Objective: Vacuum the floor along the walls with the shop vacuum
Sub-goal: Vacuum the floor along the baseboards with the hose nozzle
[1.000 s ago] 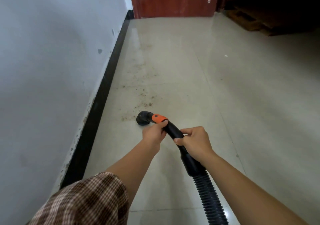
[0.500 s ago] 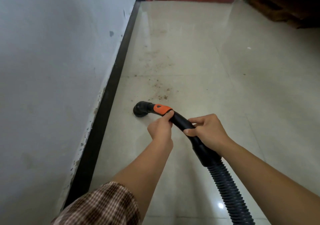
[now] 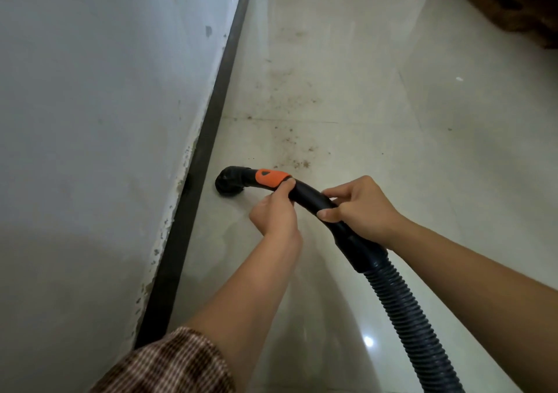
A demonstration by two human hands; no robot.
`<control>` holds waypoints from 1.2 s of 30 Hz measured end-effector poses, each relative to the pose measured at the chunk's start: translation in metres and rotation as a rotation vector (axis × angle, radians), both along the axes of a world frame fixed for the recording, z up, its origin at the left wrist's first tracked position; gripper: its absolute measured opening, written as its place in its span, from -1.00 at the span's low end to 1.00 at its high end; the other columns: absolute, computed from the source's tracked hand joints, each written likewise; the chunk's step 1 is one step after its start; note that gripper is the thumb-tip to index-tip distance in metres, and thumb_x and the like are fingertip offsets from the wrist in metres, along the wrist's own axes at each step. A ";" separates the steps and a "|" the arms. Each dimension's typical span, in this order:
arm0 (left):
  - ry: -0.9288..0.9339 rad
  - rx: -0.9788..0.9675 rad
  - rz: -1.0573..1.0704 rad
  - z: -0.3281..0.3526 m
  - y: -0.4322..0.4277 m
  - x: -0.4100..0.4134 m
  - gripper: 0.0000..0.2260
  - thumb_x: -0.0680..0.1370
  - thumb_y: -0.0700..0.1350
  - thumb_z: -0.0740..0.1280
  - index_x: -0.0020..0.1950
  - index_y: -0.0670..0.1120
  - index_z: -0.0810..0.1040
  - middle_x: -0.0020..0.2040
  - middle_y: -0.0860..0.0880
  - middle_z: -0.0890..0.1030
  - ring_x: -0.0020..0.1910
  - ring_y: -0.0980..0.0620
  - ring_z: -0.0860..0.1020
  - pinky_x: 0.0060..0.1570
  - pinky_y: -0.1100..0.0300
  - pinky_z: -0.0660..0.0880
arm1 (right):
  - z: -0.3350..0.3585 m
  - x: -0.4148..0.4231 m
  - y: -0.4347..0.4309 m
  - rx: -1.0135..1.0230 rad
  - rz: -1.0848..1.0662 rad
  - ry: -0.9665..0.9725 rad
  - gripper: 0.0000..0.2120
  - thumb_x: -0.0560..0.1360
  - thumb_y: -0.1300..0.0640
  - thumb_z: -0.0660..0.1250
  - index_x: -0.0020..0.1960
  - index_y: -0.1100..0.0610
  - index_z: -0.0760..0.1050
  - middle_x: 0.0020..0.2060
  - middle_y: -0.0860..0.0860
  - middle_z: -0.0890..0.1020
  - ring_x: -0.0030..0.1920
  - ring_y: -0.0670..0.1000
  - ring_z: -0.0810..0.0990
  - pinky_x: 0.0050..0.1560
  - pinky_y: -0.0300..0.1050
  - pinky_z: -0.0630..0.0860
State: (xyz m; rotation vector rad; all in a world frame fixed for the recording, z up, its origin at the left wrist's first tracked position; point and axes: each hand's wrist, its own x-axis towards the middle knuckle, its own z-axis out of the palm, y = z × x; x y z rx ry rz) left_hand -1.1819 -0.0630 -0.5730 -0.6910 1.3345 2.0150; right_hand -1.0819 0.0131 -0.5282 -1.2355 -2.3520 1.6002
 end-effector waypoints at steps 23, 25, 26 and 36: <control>0.075 0.062 -0.141 -0.005 0.032 0.029 -0.87 0.40 -0.34 0.49 -0.13 -0.25 0.57 -0.20 -0.12 0.69 -0.33 0.09 0.68 -0.35 0.32 0.56 | -0.012 0.039 0.024 0.042 -0.105 0.031 -0.85 0.38 0.27 0.47 -0.06 0.14 0.71 -0.34 0.16 0.67 -0.41 0.02 0.56 -0.19 -0.04 0.60; 0.072 0.073 -0.157 -0.004 0.036 0.035 -0.88 0.40 -0.35 0.48 -0.14 -0.24 0.57 -0.25 -0.10 0.69 -0.34 0.09 0.68 -0.35 0.34 0.56 | -0.012 0.046 0.028 0.049 -0.122 0.030 -0.82 0.38 0.27 0.48 -0.03 0.14 0.71 -0.42 0.05 0.62 -0.43 0.00 0.56 -0.25 -0.13 0.55; 0.069 0.076 -0.166 -0.003 0.038 0.038 -0.88 0.40 -0.35 0.48 -0.14 -0.23 0.58 -0.29 -0.07 0.70 -0.34 0.10 0.68 -0.36 0.34 0.55 | -0.012 0.050 0.029 0.053 -0.129 0.028 -0.80 0.38 0.27 0.48 -0.01 0.15 0.70 -0.44 -0.01 0.60 -0.43 -0.03 0.55 -0.26 -0.17 0.51; 0.053 0.083 -0.280 0.001 0.060 0.075 -0.87 0.40 -0.34 0.49 -0.16 -0.20 0.58 -0.27 -0.08 0.69 -0.35 0.11 0.68 -0.31 0.33 0.55 | -0.006 0.093 0.044 0.062 -0.225 0.000 -0.71 0.39 0.26 0.48 0.11 0.15 0.68 -0.31 0.01 0.63 -0.38 -0.03 0.58 -0.23 -0.21 0.49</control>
